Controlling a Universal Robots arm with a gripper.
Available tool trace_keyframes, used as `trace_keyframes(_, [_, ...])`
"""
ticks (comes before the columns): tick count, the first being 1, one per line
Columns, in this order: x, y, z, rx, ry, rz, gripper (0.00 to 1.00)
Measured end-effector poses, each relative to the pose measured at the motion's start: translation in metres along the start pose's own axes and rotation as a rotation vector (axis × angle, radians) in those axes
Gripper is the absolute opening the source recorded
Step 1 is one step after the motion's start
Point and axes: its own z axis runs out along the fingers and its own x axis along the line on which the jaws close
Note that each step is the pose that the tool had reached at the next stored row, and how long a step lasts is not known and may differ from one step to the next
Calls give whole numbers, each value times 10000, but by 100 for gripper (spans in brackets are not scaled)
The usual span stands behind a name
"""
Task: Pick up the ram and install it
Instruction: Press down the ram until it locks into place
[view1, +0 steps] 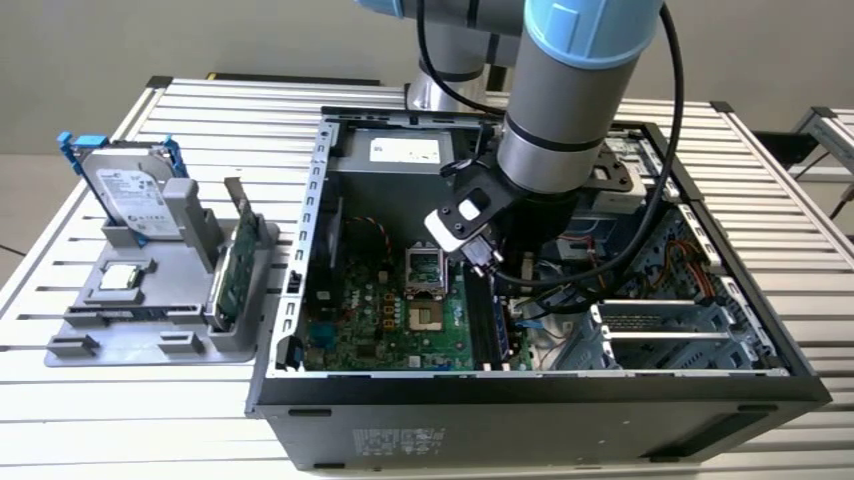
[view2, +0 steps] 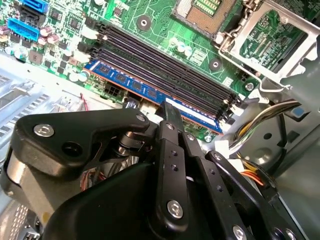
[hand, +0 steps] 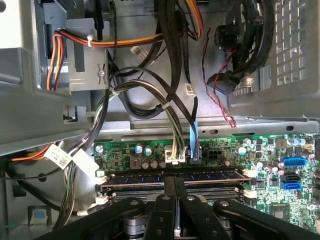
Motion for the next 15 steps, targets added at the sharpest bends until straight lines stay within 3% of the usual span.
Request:
trace_keyframes(2, [0,0,0,47,-153,-6,0])
trace_keyframes(3, [1,-1,1,64,-183,-8,0])
trace_keyframes(15, [2,13,5,64,-180,-229,0])
